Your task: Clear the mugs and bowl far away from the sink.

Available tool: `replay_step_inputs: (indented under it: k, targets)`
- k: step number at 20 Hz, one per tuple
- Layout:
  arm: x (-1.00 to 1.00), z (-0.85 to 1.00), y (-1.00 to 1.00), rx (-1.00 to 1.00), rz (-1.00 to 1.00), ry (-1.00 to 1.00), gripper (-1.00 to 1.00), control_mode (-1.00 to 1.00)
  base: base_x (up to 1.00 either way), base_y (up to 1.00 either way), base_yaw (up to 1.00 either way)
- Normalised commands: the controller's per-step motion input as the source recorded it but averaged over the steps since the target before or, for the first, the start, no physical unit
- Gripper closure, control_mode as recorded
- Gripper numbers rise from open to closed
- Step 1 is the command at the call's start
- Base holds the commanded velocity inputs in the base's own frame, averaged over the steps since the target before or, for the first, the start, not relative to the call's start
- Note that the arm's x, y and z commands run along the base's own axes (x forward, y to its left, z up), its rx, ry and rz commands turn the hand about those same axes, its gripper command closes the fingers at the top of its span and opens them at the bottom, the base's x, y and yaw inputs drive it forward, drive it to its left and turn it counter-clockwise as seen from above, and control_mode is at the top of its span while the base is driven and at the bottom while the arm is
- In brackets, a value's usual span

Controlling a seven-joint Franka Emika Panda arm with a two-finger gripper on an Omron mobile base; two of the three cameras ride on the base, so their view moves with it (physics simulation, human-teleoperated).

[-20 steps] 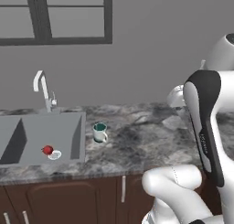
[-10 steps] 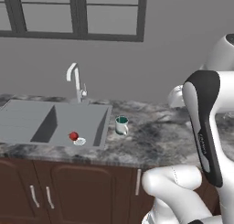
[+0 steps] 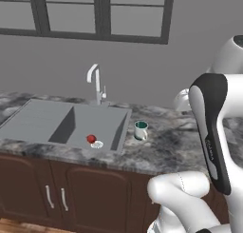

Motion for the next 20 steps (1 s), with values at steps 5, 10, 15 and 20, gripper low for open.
replay_step_inputs:
  k: [5, 10, 15, 20]
  targets:
    - [0.00, 0.00, 0.00, 0.00, 0.00, 0.00, -1.00, 1.00, 0.70, 0.02, 0.25]
    - [0.00, 0.00, 0.00, 0.00, 0.00, 0.00, -1.00, 1.00, 1.00, 0.34, 0.08]
    - [0.00, 0.00, 0.00, 0.00, 0.00, 0.00, -1.00, 1.00, 1.00, 0.53, 0.05]
    - [0.00, 0.00, 0.00, 0.00, 0.00, 0.00, -1.00, 1.00, 0.35, 1.00, -0.02]
